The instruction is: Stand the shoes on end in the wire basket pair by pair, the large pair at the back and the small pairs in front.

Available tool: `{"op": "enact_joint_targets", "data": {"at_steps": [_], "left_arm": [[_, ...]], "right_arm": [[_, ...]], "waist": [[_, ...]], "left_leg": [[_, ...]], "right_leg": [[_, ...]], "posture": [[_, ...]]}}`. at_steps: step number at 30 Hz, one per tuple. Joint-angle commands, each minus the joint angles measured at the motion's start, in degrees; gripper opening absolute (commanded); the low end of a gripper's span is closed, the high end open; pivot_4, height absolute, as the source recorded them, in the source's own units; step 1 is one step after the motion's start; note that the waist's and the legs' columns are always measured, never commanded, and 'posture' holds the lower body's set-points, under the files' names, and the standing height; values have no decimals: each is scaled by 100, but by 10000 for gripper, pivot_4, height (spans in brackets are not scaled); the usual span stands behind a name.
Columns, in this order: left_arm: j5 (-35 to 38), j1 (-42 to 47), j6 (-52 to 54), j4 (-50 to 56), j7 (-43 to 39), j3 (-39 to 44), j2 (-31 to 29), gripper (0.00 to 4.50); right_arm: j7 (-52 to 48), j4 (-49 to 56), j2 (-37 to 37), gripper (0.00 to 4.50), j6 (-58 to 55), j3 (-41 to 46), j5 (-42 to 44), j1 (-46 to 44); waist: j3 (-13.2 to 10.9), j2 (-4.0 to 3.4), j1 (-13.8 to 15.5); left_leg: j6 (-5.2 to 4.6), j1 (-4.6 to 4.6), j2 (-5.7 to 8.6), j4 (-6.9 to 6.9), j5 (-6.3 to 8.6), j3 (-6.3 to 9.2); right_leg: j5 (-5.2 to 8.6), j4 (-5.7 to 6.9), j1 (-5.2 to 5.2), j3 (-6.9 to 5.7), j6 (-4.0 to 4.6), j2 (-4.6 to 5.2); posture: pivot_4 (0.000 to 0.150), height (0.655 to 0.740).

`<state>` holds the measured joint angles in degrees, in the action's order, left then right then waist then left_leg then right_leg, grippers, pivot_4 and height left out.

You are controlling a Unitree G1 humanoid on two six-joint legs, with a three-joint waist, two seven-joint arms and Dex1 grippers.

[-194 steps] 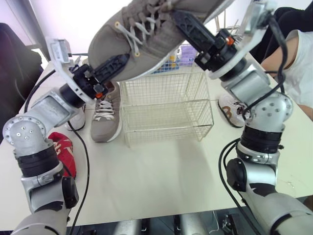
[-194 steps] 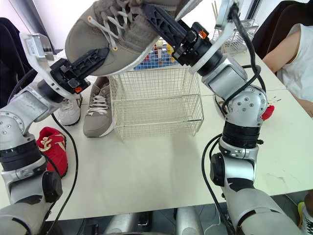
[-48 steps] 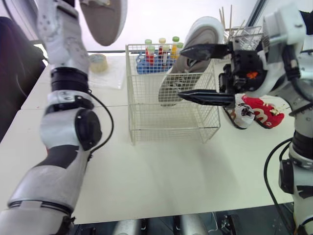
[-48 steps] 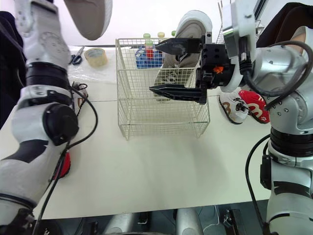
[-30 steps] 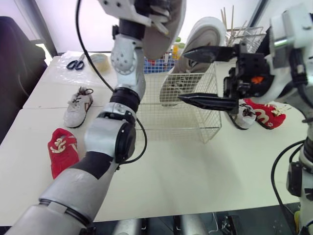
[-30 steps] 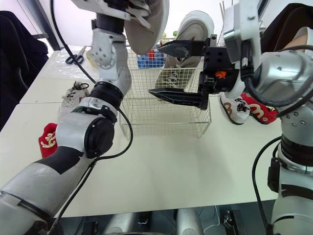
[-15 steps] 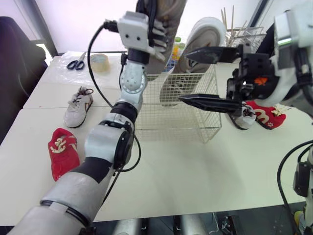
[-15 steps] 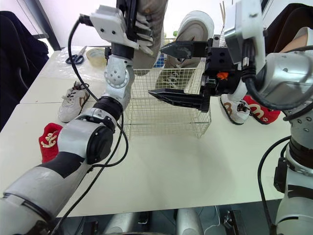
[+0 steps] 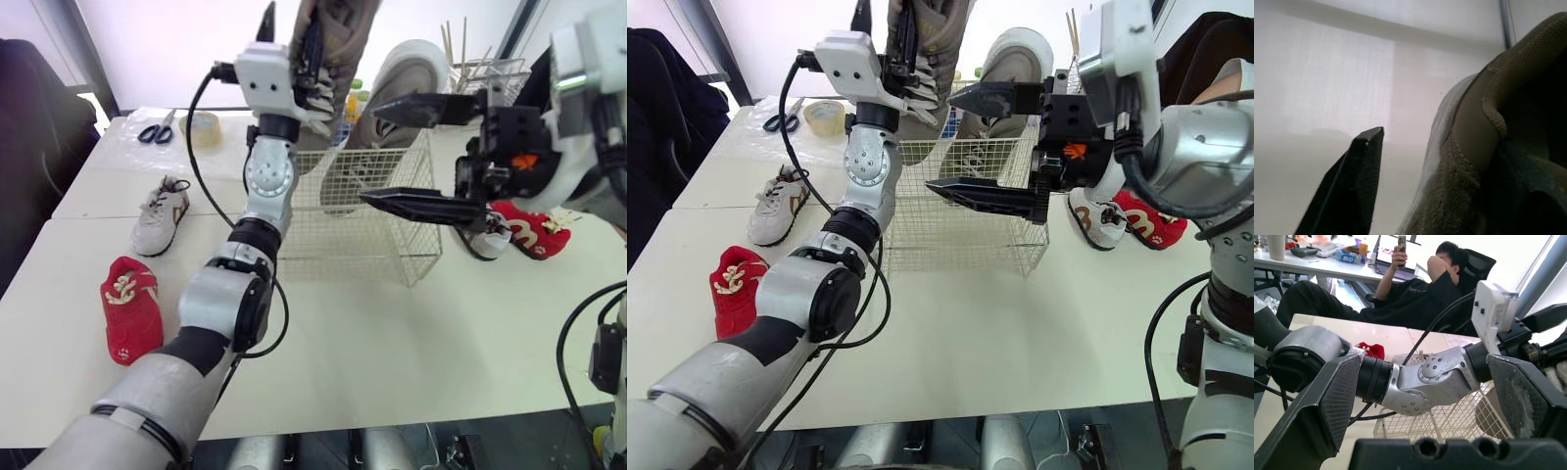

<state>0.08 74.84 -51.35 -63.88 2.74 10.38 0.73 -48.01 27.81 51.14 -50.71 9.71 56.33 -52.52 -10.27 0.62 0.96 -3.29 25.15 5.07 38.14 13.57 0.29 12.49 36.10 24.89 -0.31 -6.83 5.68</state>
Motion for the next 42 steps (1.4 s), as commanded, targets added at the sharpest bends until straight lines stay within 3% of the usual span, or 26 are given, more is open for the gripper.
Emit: {"op": "enact_joint_targets", "data": {"at_steps": [1, 8, 13, 24, 32, 42], "left_arm": [[408, -460, 306, 660, -210, 64, 89, 44602], [869, -1454, 1780, 2964, -824, -150, -151, 44602], [1160, -2248, 3971, 4763, -1233, -421, -614, 44602], [1793, -3061, 7448, 6881, -1472, -433, -1424, 44602], [3353, -3652, 9542, 8264, -2366, 113, -2458, 44602], [5322, -4148, 10655, 8784, -3888, 1145, -4096, 44602]], "right_arm": [[-93, -38, 78, 45000, 181, 94, -79, -70], [-245, -141, 25, 45000, 328, 49, -214, -42], [-338, -223, -71, 45000, 486, -67, -332, -46], [-506, -430, -257, 45000, 749, -273, -557, -121], [-628, -528, -251, 45000, 832, -277, -650, -117], [62, -839, 429, 45000, 552, 458, -1108, 414]], "waist": [[12, -6, -1], [15, -9, -31], [15, -11, -37], [15, -11, -19], [14, -13, -31], [13, -14, -22]], "left_leg": [[0, -2, 0, 0, 0, 0], [0, -1, -2, -1, 0, 0], [-1, 3, -6, -3, 0, 0], [0, 3, -4, -2, -1, 2], [4, 9, -5, -6, -2, 4], [32, 12, -4, -6, -3, 4]], "right_leg": [[0, 0, -2, 0, 0, 0], [0, -1, 2, 2, 0, -1], [0, 1, 11, 4, 1, -6], [0, 1, 11, 5, 2, -6], [1, 2, 20, 6, 3, -7], [3, -3, 22, 6, 6, -4]], "posture": [[1500, 7400], [1500, 7400], [1500, 7400], [1500, 7400], [1500, 7400], [1500, 7400]]}}
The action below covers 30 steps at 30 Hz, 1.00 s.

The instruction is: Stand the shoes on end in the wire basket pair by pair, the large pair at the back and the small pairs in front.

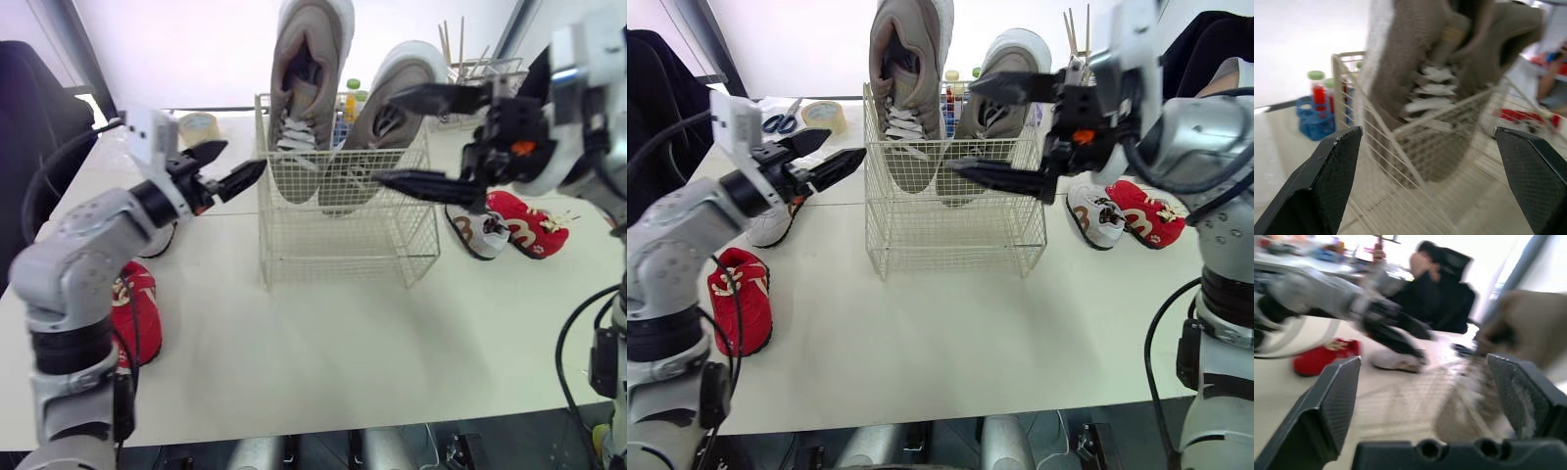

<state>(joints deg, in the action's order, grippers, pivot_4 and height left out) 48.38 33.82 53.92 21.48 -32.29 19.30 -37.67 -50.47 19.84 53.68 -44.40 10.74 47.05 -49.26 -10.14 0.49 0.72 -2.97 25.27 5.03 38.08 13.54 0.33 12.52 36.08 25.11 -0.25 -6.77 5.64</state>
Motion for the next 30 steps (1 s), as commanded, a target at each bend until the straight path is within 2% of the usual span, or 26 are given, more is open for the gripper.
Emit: {"op": "enact_joint_targets", "data": {"at_steps": [1, 8, 19, 24, 30], "left_arm": [[593, -86, 161, 262, -441, 273, -339, 44602], [1435, -244, 299, 209, -945, 420, -744, 44602], [1307, -425, 48, 263, -993, 18, -689, 44602], [1022, -487, -210, 209, -1006, -157, -719, 44602], [1034, -585, -270, 290, -1035, -245, -707, 44602]], "right_arm": [[385, -54, 211, 45000, -104, 398, -217, 153], [1677, -1, 497, 45000, -1186, 795, -741, 1207], [2446, 88, 98, 45000, -1601, 835, -1157, 2139], [2570, 57, 0, 45000, -1679, 815, -1220, 2131], [2557, -50, 202, 45000, -1276, 582, -1911, 2937]], "waist": [[0, 0, 2], [0, 0, 7], [-2, -7, -1], [-2, -7, 4], [-2, -7, 2]], "left_leg": [[1, 0, 0, 0, 1, 0], [-3, 0, -1, -2, 4, 0], [-9, 1, -1, -7, -5, -2], [-15, 1, -1, -7, 3, -2], [-15, 1, -1, -8, 3, -1]], "right_leg": [[2, -1, 0, 0, 4, 0], [10, -2, -1, 2, 19, 2], [10, -3, 0, 5, 19, 1], [11, -3, -2, 5, 19, 1], [11, -13, -5, 5, 20, 1]], "posture": [[1500, 7400], [1500, 7400], [1500, 7400], [1500, 7400], [1500, 7400]]}}
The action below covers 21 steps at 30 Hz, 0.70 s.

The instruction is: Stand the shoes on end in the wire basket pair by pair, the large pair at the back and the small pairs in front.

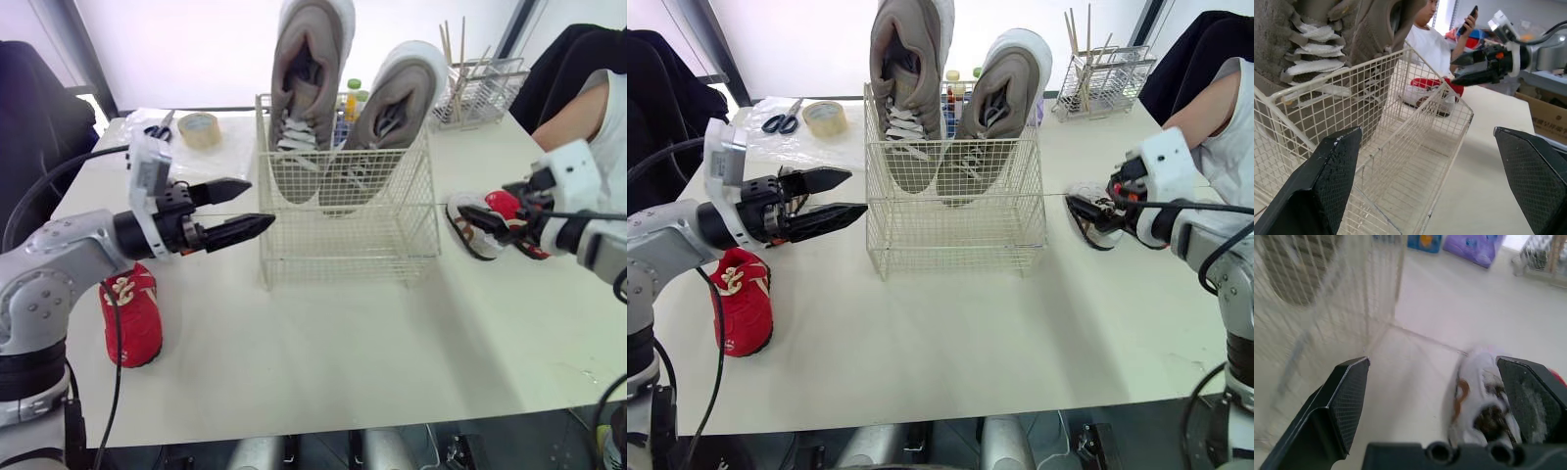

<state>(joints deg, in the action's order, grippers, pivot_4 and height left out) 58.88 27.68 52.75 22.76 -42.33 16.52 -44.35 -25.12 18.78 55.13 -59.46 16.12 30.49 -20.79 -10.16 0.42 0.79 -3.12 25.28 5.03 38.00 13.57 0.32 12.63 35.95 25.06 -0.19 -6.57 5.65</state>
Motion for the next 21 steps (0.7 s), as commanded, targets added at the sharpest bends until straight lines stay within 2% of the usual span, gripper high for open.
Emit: {"op": "enact_joint_targets", "data": {"at_steps": [1, 5, 10, 21], "left_arm": [[-38, 20, -170, 171, -28, 13, -34, 44602], [-80, 8, -206, 199, -15, -31, -28, 44602], [-161, -15, -257, 280, 69, -128, -7, 44602], [-68, -141, -213, 528, 283, -32, -41, 44602]], "right_arm": [[68, 11, -21, 45000, 285, 64, -307, 131], [208, -182, -228, 45000, 528, 30, -575, 231], [426, -908, -682, 45000, 903, -40, -889, 48], [417, -2271, -1057, 45000, 1651, -346, -1467, -292]], "waist": [[0, -1, -6], [0, -1, -14], [0, -1, -1], [0, -2, -12]], "left_leg": [[-1, 1, 0, 0, 0, -1], [0, -1, -3, 0, 0, -1], [7, -1, -1, 0, -6, -1], [18, -1, -1, 0, -16, -1]], "right_leg": [[0, 0, 1, 1, 0, 0], [0, 5, 3, 0, 0, -4], [0, 3, 0, 0, 0, -4], [-1, 5, 1, 0, -1, -7]], "posture": [[1500, 7400], [1500, 7400], [1500, 7400], [1500, 7400]]}}
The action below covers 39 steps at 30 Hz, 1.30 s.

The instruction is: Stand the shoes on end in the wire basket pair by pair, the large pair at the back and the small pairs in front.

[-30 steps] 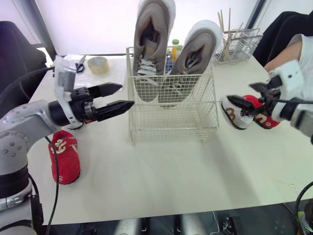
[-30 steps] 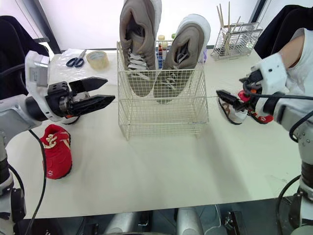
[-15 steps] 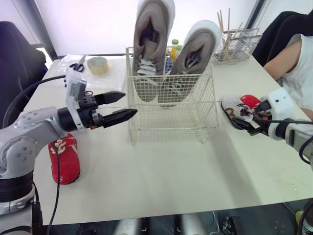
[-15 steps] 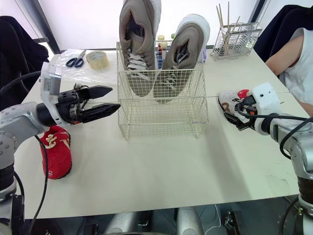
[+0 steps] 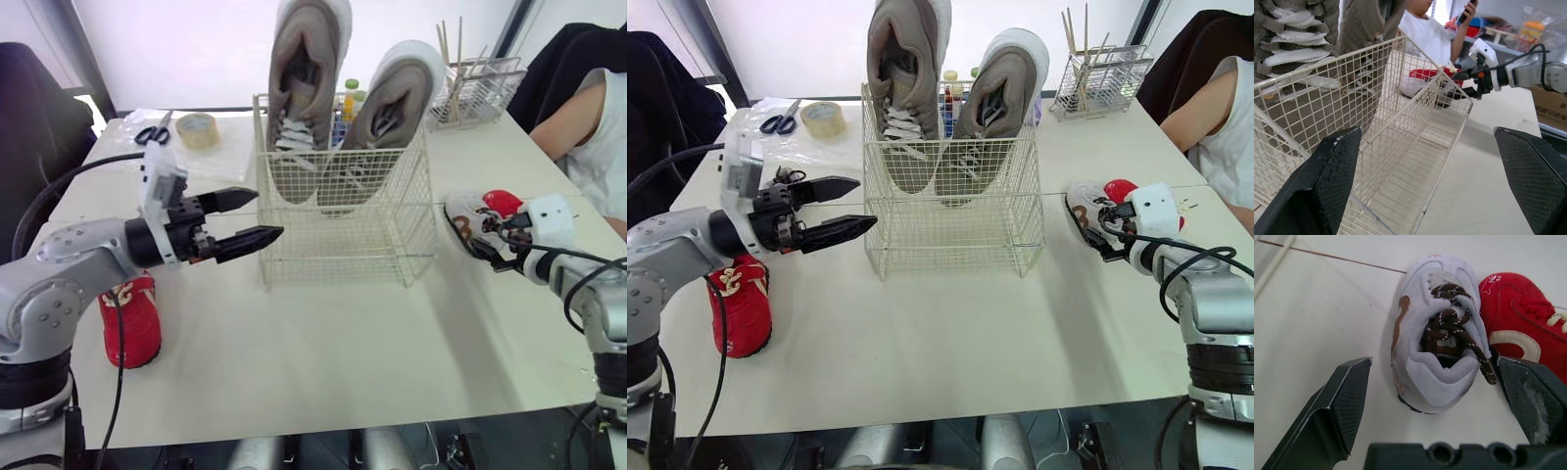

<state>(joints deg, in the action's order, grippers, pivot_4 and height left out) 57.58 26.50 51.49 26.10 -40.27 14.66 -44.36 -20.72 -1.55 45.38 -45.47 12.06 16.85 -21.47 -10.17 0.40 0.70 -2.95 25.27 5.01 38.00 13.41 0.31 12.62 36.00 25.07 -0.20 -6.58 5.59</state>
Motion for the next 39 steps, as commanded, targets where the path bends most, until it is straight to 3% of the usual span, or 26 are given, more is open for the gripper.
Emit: {"op": "enact_joint_targets", "data": {"at_steps": [1, 3, 6, 13, 15, 20, 26, 33, 39], "left_arm": [[56, -25, -93, 201, 107, 158, -37, 44602], [76, -62, -102, 233, 137, 189, -51, 44602], [61, -57, -120, 248, 197, 191, -58, 45000], [22, 12, -172, 221, 284, 131, -41, 45000], [9, 63, -192, 167, 305, 121, -38, 45000], [-28, 289, -223, -151, 296, 138, -32, 45000], [-1, 873, -230, -679, 251, 60, 120, 45000], [-296, 1159, -380, -898, 32, -239, 250, 45000], [-323, 1150, -345, -760, 125, -185, 296, 45000]], "right_arm": [[-30, -424, -157, 45000, 313, 65, -101, -311], [-53, -705, -272, 45000, 439, 59, -124, -439], [-63, -1100, -401, 36713, 589, 95, -148, -654], [-223, -1239, -335, 4981, 786, -22, -299, -761], [-272, -1071, -242, 558, 796, 36, -318, -780], [-266, -534, 185, 543, 851, 413, -273, -1256], [-775, 85, 626, 543, 1200, 608, 149, -2621], [-1589, 850, -54, 543, 1012, 143, 1196, -3982], [-1976, 712, -557, 543, 813, -629, 1231, -4461]], "waist": [[0, 0, -5], [0, 0, -7], [0, 0, -4], [0, -1, -5], [0, -1, -3], [-15, -36, -4], [-22, -49, -14], [-22, -45, -55], [-22, -45, -5]], "left_leg": [[0, 0, 0, 0, -1, 0], [-1, -2, 0, 0, -2, 0], [0, -2, 0, 0, -3, 0], [1, -3, 0, 0, -3, 0], [1, -2, 1, 0, -3, 0], [1, -1, 3, 0, -2, -1], [2, 3, -1, -8, -5, -1], [-5, 1, -4, -11, -3, -1], [0, 5, 0, -7, -5, 0]], "right_leg": [[0, 0, -1, 0, 0, 0], [0, 0, -2, 0, -1, 0], [-2, 0, -2, 0, -3, -1], [-2, 0, -3, 0, -4, -1], [-3, 0, -3, 0, -4, -1], [-3, 0, 0, 0, -5, 0], [-9, 0, 9, -1, -16, -5], [-10, -1, 6, -1, -17, -5], [-10, 1, 12, 0, -18, 0]], "posture": [[1500, 7400], [1500, 7400], [1500, 7400], [1500, 7400], [1500, 7400], [1500, 7400], [1500, 7400], [1500, 7400], [1500, 7400]]}}
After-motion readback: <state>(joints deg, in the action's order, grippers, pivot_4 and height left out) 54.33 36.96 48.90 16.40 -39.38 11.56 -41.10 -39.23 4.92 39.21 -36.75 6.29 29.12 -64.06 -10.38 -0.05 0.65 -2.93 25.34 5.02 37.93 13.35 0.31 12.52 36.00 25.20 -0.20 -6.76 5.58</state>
